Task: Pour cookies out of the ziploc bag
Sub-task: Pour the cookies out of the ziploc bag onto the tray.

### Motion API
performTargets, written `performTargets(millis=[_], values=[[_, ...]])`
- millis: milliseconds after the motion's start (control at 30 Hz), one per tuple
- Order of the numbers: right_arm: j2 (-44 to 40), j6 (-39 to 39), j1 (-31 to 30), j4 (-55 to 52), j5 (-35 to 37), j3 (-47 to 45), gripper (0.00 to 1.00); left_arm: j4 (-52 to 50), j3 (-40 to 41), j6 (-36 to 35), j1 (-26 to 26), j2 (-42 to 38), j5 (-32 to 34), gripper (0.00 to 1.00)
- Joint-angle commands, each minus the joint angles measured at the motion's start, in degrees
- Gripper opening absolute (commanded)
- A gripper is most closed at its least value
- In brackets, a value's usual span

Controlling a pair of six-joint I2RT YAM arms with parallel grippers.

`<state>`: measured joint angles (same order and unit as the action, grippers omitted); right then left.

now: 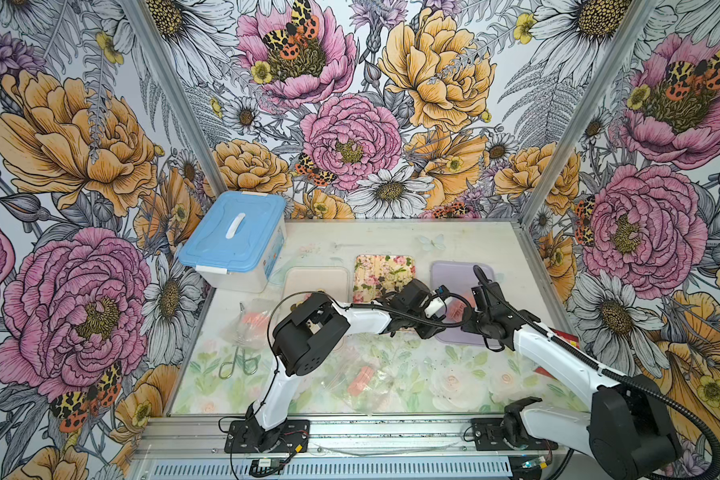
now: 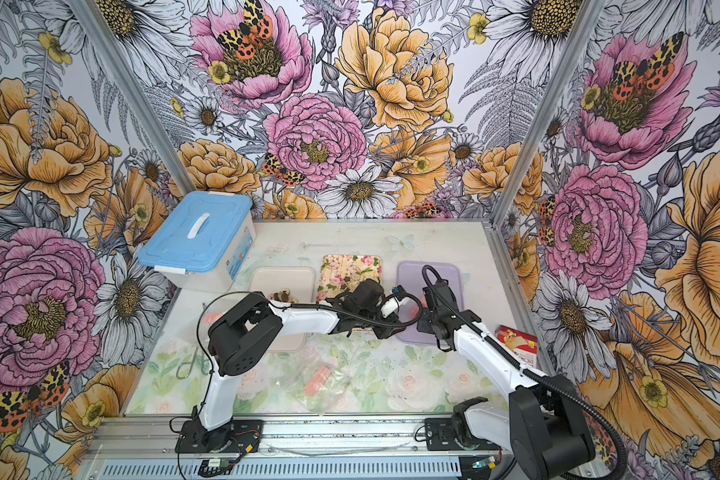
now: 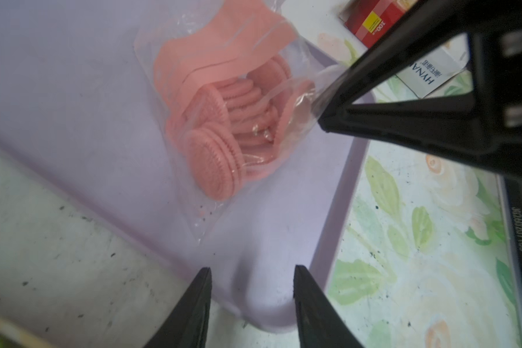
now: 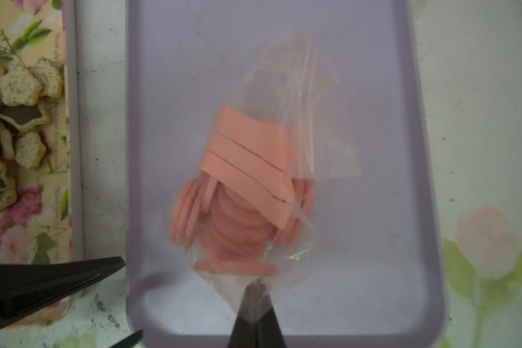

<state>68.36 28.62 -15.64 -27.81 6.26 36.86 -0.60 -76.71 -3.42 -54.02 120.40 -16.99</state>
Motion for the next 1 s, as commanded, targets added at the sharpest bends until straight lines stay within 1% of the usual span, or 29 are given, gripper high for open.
performTargets(millis=[0, 67, 133, 233, 300, 367, 433, 500, 567, 733, 800, 967], values=[[-2.3, -1.0, 0.6, 2.2, -1.9, -0.7, 0.0, -5.0, -5.2, -3.2, -1.2, 1.8, 6.9, 0.47], [-3.7, -0.6, 1.1, 2.2, -1.3, -1.2, 0.0, -8.8, -9.0, -3.1, -1.4, 3.5, 10.4, 0.46], [-5.0, 0.4, 2.5, 2.3, -0.9, -1.9, 0.0, -10.5, -10.6, -3.6, -1.4, 4.3, 13.1, 0.47], [-6.1, 1.2, 5.3, 3.1, -2.3, -3.0, 0.0, -13.2, -13.1, -4.7, -1.3, 5.2, 13.5, 0.48], [-5.7, 1.3, 6.4, 3.2, -3.1, -3.0, 0.0, -15.0, -14.5, -5.9, -1.3, 6.0, 12.7, 0.48], [-5.0, 1.4, 7.1, 3.9, -3.9, -3.3, 0.0, -16.2, -15.3, -7.6, -1.1, 6.4, 10.4, 0.48], [-4.2, 1.3, 7.2, 4.4, -4.5, -3.2, 0.0, -16.9, -16.1, -8.6, -0.7, 6.9, 7.6, 0.48], [-3.9, 1.3, 7.2, 4.6, -4.7, -3.2, 0.0, -18.0, -17.6, -9.0, -0.7, 7.9, 6.7, 0.48], [-4.2, 1.3, 7.2, 4.8, -4.7, -3.4, 0.0, -19.1, -18.6, -9.8, -0.8, 8.8, 4.4, 0.48], [-4.7, 1.3, 7.2, 4.9, -4.8, -3.4, 0.0, -17.6, -16.3, -10.7, -1.6, 7.4, 3.9, 0.48], [-4.5, 1.2, 7.2, 5.0, -4.8, -3.4, 0.0, -16.6, -15.2, -10.6, -1.5, 7.0, 2.2, 0.48], [-4.7, 1.1, 7.2, 5.0, -4.9, -3.4, 0.0, -16.5, -17.0, -10.7, -1.4, 9.2, 2.1, 0.49]])
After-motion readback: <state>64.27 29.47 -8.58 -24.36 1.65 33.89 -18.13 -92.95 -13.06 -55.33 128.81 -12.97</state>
